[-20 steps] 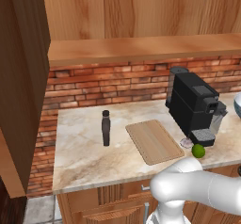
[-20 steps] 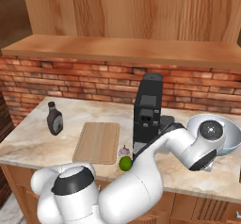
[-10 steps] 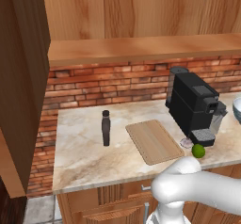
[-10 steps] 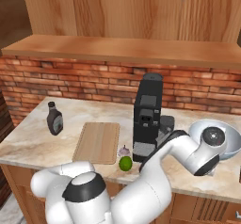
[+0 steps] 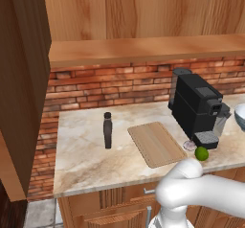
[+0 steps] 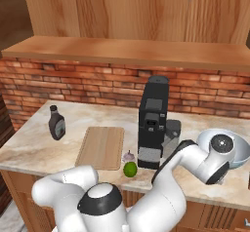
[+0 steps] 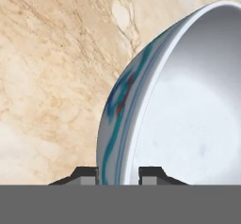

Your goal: Open the cabinet. Place the bowl and condiment on the counter. Then place the lime and garlic on the cutting board.

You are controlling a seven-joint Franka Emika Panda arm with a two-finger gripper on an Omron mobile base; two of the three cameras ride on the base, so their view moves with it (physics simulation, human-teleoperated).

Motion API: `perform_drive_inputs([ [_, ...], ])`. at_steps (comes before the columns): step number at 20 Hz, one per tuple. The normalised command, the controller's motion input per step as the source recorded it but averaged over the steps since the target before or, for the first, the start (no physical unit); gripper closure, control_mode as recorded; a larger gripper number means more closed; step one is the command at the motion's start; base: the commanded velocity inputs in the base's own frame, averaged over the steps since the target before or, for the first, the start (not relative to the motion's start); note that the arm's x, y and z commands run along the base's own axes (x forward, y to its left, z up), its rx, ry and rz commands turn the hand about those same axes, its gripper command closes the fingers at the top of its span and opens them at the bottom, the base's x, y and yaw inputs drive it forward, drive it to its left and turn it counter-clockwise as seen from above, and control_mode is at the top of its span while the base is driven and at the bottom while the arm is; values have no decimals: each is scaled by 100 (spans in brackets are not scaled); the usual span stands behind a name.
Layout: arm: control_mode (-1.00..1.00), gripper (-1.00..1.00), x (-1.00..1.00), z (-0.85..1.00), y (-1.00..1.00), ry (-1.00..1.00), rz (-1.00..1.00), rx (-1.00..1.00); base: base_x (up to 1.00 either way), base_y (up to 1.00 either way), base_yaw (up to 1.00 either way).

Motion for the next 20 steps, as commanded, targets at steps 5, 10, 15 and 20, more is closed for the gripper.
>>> perform_drive_inputs([
  [5, -100, 100, 19, -25, -17, 3, 0, 0, 0, 0, 0],
  [10, -100, 100, 18, -27, -18, 2, 0, 0, 0, 0, 0],
  [15, -100, 100, 6, -11, -4, 2, 0, 0, 0, 0, 0],
  [20, -100, -100, 12, -1, 1, 0, 0, 0, 0, 0, 0],
])
